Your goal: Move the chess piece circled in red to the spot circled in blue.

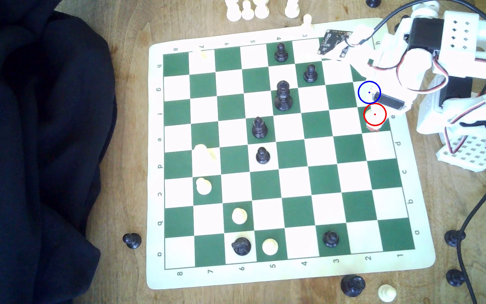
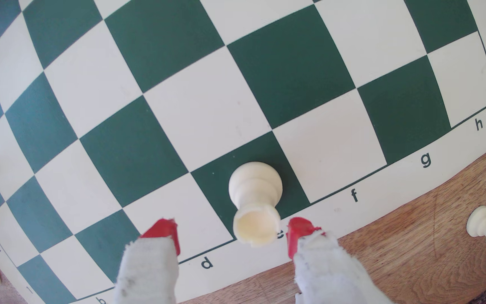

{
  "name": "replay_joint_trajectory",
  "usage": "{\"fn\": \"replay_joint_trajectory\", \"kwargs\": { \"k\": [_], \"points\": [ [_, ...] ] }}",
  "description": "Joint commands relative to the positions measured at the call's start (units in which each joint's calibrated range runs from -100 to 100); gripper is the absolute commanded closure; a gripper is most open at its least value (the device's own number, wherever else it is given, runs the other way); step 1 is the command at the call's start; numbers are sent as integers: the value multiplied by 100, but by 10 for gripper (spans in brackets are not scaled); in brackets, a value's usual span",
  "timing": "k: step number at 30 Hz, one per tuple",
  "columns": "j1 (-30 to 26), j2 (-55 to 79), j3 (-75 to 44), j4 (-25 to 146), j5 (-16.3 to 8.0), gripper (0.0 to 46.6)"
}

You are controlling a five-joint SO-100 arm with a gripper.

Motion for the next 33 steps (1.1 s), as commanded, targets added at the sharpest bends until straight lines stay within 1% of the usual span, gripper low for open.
{"fn": "replay_joint_trajectory", "kwargs": {
  "k": [1,8,11,21,30,33],
  "points": [
    [14,101,44,-198,0,267],
    [-18,101,244,-411,-10,277],
    [-26,109,244,-428,10,301],
    [-18,347,99,-461,10,340],
    [-41,305,81,-518,-15,354],
    [-41,296,81,-551,-20,369]
  ]
}}
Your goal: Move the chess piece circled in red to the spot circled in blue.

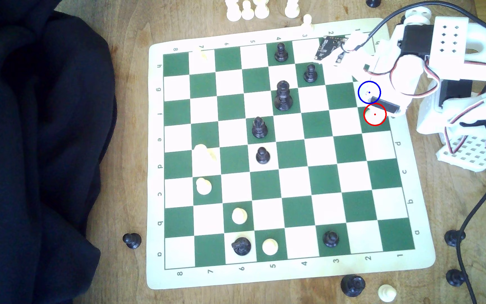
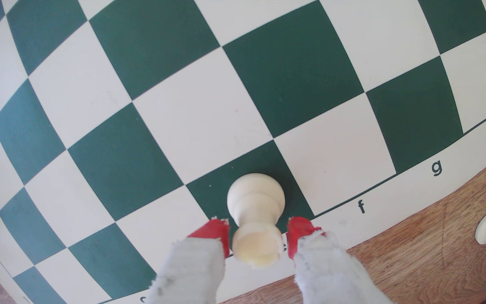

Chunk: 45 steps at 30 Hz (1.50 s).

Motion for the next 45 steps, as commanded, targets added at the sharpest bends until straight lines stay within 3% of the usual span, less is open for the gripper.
{"fn": "replay_joint_trajectory", "kwargs": {
  "k": [1,8,9,14,18,21,25,33,45],
  "points": [
    [-41,-47,-236,-57,5,377],
    [-73,-47,-245,-57,5,433],
    [-80,-56,-245,-57,0,464],
    [-166,-166,-444,156,-59,464],
    [-792,-345,-1233,803,-327,464],
    [-917,-260,-1813,1147,-366,464],
    [-643,-64,-2466,1507,-274,464],
    [444,131,-2194,1114,151,464],
    [999,683,-1170,132,527,464]
  ]
}}
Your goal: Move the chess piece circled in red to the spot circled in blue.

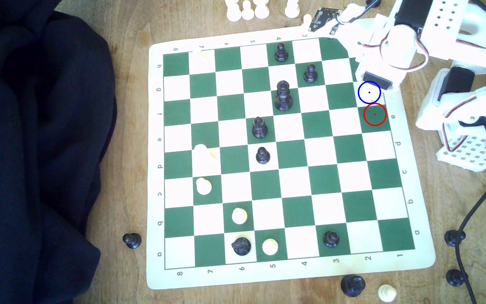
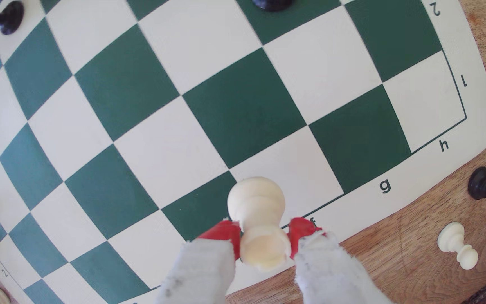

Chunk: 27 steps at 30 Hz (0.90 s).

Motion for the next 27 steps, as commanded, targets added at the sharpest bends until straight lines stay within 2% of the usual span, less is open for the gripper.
{"fn": "replay_joint_trajectory", "kwargs": {
  "k": [1,13,27],
  "points": [
    [145,80,-40,-100,122,464],
    [504,292,314,-550,342,464],
    [520,317,531,-779,376,464]
  ]
}}
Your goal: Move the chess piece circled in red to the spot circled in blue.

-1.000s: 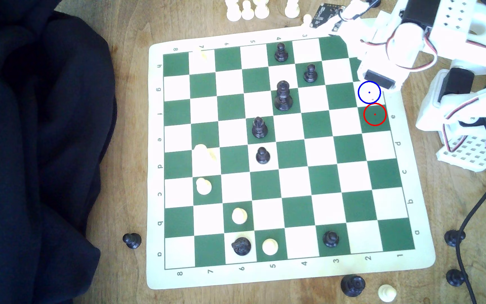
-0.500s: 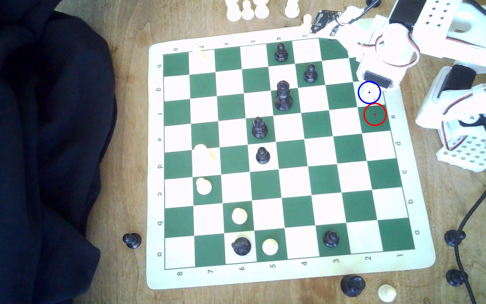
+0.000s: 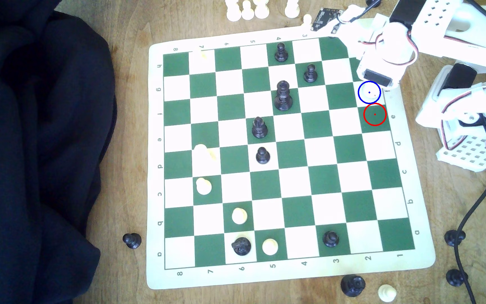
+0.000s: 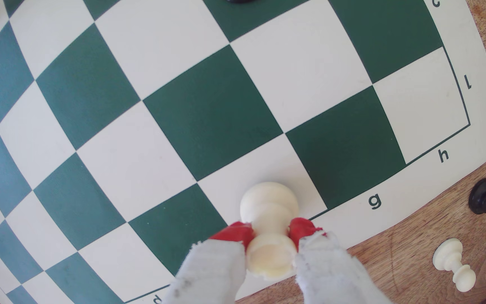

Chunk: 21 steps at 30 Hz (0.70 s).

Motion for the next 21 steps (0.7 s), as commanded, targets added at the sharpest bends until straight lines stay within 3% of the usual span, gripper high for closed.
{"fn": "replay_joint_trajectory", "kwargs": {
  "k": [1,13,15,17,21],
  "points": [
    [18,16,-2,-102,15,464],
    [10,24,207,-365,0,460],
    [10,24,243,-414,-10,427],
    [26,24,243,-463,-20,352],
    [88,-27,225,-471,-24,275]
  ]
}}
